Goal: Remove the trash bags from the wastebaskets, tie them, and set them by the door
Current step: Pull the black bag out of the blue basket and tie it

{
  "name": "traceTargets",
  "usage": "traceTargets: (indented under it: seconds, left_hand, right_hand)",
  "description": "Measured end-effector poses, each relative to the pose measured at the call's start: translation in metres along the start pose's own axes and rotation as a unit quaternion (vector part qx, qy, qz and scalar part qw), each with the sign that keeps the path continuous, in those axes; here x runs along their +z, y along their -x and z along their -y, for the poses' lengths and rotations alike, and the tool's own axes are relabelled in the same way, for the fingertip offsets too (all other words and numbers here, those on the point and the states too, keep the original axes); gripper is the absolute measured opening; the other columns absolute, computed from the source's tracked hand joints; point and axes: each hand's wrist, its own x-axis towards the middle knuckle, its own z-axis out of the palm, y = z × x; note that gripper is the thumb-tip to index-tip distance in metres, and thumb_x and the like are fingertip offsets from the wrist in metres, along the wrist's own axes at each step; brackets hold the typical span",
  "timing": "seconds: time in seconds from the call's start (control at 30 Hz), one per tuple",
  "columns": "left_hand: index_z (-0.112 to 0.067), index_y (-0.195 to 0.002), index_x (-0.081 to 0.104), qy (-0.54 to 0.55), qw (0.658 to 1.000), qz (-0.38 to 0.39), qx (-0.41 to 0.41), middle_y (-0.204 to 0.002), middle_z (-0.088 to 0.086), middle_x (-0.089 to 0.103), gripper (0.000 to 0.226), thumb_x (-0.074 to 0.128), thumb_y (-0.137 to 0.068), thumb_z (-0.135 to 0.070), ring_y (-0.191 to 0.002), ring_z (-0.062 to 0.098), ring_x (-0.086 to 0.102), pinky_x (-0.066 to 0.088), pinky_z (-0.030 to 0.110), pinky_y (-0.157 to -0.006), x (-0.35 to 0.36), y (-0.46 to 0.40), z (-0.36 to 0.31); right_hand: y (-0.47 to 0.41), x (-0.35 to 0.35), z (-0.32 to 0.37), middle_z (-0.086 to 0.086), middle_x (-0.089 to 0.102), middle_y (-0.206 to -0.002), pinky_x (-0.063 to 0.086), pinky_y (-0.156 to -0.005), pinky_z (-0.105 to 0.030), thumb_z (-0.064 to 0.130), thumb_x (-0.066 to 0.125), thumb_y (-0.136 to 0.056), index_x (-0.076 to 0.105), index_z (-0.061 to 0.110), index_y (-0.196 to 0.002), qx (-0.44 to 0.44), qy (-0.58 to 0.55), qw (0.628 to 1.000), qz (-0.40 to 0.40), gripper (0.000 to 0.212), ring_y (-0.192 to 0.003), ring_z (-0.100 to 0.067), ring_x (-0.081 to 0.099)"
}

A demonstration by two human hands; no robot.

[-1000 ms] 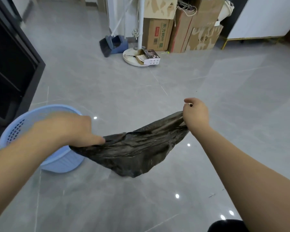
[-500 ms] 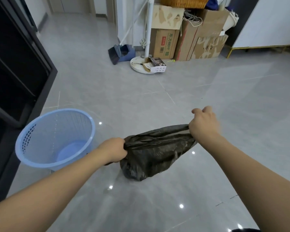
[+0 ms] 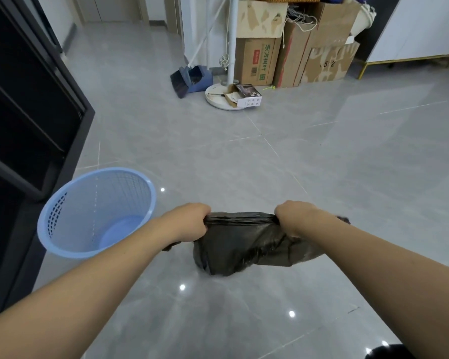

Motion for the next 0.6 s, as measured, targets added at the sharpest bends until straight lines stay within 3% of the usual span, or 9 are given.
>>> traceTargets:
  seconds: [0.1,0.23,0.3,0.37,0.4,0.5,0.6]
  left_hand:
    - [-0.019,-0.098,0.048,-0.037,0.997,0.063,0.008,-0.093,0.001,0.059,0.011,0.053,-0.089,-0.022,-0.087,0.023,0.061,0.052,0.037,-0.075,0.002,0.004,-0.004]
    - [-0.017,-0.106,0.044,-0.088,0.982,0.144,-0.084,-0.093,-0.002,0.064,0.061,0.073,-0.069,-0.057,-0.087,0.018,0.063,0.050,0.032,-0.074,0.009,0.010,-0.007]
    - [-0.017,-0.099,0.058,-0.159,0.960,0.190,-0.133,-0.087,-0.005,0.067,0.056,0.071,-0.068,-0.061,-0.087,0.018,0.065,0.053,0.032,-0.081,0.018,0.006,-0.005]
    - [-0.018,-0.089,0.065,-0.213,0.938,0.226,-0.156,-0.078,-0.005,0.062,0.032,0.062,-0.080,-0.049,-0.080,0.020,0.061,0.051,0.030,-0.080,0.029,0.002,-0.001]
    - [-0.017,-0.094,0.067,-0.232,0.930,0.236,-0.161,-0.076,-0.002,0.058,0.024,0.056,-0.085,-0.037,-0.079,0.021,0.058,0.049,0.030,-0.078,0.036,0.001,0.000]
    - [-0.006,-0.115,0.061,-0.247,0.917,0.258,-0.177,-0.080,0.006,0.051,0.030,0.043,-0.091,-0.008,-0.084,0.025,0.053,0.044,0.034,-0.079,0.054,0.007,0.002]
    - [-0.005,-0.112,0.060,-0.188,0.934,0.242,-0.184,-0.088,0.010,0.054,0.029,0.039,-0.093,-0.004,-0.086,0.027,0.058,0.045,0.036,-0.082,0.056,0.015,-0.001]
  right_hand:
    - [0.000,-0.001,0.005,-0.008,0.061,-0.120,0.042,-0.075,-0.031,0.021,0.046,-0.095,0.058,0.008,-0.117,0.029,-0.012,0.997,0.065,0.029,-0.095,-0.028,0.058]
    - [0.000,0.002,0.008,-0.006,0.056,-0.131,0.041,-0.093,-0.037,0.071,0.046,-0.084,0.053,0.014,-0.131,0.084,-0.026,0.972,0.216,0.075,-0.119,-0.030,0.054]
    - [0.002,0.003,0.007,-0.005,0.057,-0.131,0.042,-0.098,-0.038,0.078,0.052,-0.075,0.055,0.017,-0.131,0.087,-0.051,0.960,0.263,0.083,-0.118,-0.030,0.055]
    - [0.002,0.002,0.007,-0.006,0.060,-0.126,0.045,-0.098,-0.040,0.076,0.059,-0.072,0.063,0.017,-0.120,0.087,-0.121,0.934,0.323,0.076,-0.112,-0.029,0.058]
    - [0.001,0.001,0.008,-0.008,0.059,-0.123,0.046,-0.094,-0.039,0.073,0.059,-0.075,0.068,0.017,-0.110,0.082,-0.150,0.916,0.364,0.067,-0.108,-0.030,0.057]
    - [0.002,0.002,0.011,-0.005,0.047,-0.088,0.039,-0.089,-0.032,0.064,0.056,-0.083,0.078,0.020,-0.082,0.058,-0.187,0.874,0.445,0.050,-0.082,-0.022,0.049]
    - [-0.002,0.007,0.007,-0.001,0.045,-0.071,0.039,-0.084,-0.030,0.055,0.065,-0.082,0.077,0.018,-0.069,0.051,-0.234,0.858,0.456,0.041,-0.070,-0.016,0.045]
